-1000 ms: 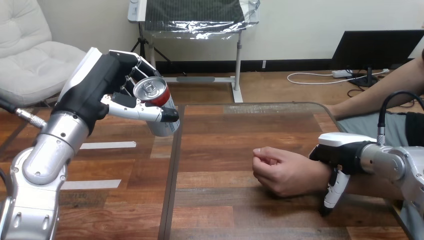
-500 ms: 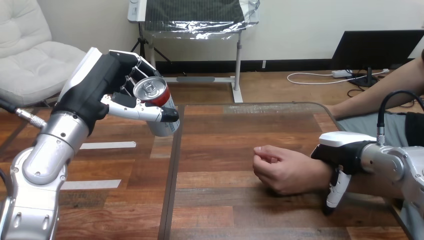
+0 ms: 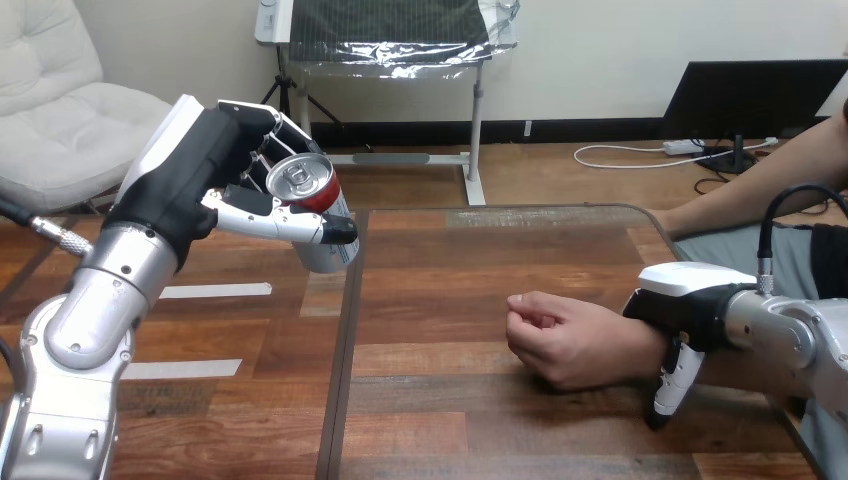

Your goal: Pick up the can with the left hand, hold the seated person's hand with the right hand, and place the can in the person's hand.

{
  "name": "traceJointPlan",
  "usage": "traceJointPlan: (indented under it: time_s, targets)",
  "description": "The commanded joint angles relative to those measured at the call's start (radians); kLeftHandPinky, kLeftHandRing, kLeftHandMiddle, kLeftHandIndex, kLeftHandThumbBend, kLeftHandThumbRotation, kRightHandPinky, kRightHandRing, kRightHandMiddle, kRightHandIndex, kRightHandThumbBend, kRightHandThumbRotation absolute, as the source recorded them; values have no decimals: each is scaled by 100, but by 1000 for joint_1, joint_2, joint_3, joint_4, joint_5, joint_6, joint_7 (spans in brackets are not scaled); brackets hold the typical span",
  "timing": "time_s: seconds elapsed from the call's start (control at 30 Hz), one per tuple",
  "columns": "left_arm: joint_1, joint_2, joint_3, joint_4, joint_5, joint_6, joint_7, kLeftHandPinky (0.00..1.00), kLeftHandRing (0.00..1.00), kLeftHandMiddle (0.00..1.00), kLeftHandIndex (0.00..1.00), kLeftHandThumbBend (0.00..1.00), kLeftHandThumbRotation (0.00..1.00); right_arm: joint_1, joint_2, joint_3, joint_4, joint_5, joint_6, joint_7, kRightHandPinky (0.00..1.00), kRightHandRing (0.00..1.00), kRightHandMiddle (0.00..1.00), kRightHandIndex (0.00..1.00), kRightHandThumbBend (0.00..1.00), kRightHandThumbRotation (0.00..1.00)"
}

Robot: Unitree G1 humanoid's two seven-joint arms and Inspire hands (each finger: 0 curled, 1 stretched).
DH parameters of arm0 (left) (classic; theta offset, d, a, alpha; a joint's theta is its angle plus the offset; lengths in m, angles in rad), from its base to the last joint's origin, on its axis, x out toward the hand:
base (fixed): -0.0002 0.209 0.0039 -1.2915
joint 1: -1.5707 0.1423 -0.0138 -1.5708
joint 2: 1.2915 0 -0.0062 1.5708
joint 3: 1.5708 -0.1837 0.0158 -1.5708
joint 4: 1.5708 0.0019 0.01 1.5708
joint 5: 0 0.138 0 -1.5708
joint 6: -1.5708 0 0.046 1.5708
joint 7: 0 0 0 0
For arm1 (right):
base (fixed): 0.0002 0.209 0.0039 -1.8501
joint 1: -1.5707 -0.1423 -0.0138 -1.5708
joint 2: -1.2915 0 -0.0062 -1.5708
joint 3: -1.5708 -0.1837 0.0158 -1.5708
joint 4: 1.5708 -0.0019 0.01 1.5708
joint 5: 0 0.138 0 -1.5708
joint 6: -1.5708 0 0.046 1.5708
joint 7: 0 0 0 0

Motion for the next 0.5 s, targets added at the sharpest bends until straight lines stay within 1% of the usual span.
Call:
traceJointPlan:
  time_s: [0.0,0.13,0.3,0.4,0.47]
  targets:
    - [-84,21,29,-26,-6,-19,15,26,32,37,39,82,0,60,-26,7,52,3,-1,3,47,57,59,43,90,0]
    - [-85,17,28,-19,-10,-18,15,26,32,37,39,82,0,58,-29,-11,47,20,-11,-2,46,56,58,43,90,0]
    - [-87,13,27,-4,-16,-25,15,27,32,37,39,81,0,53,-29,-29,47,44,-12,-6,49,58,58,42,90,0]
    - [-89,10,24,8,-15,-33,19,27,33,37,39,80,0,53,-33,-44,44,67,-32,-15,50,58,58,41,90,0]
    - [-91,5,22,19,-16,-36,22,28,33,37,39,80,0,50,-36,-55,40,83,-38,-12,50,58,57,41,90,0]
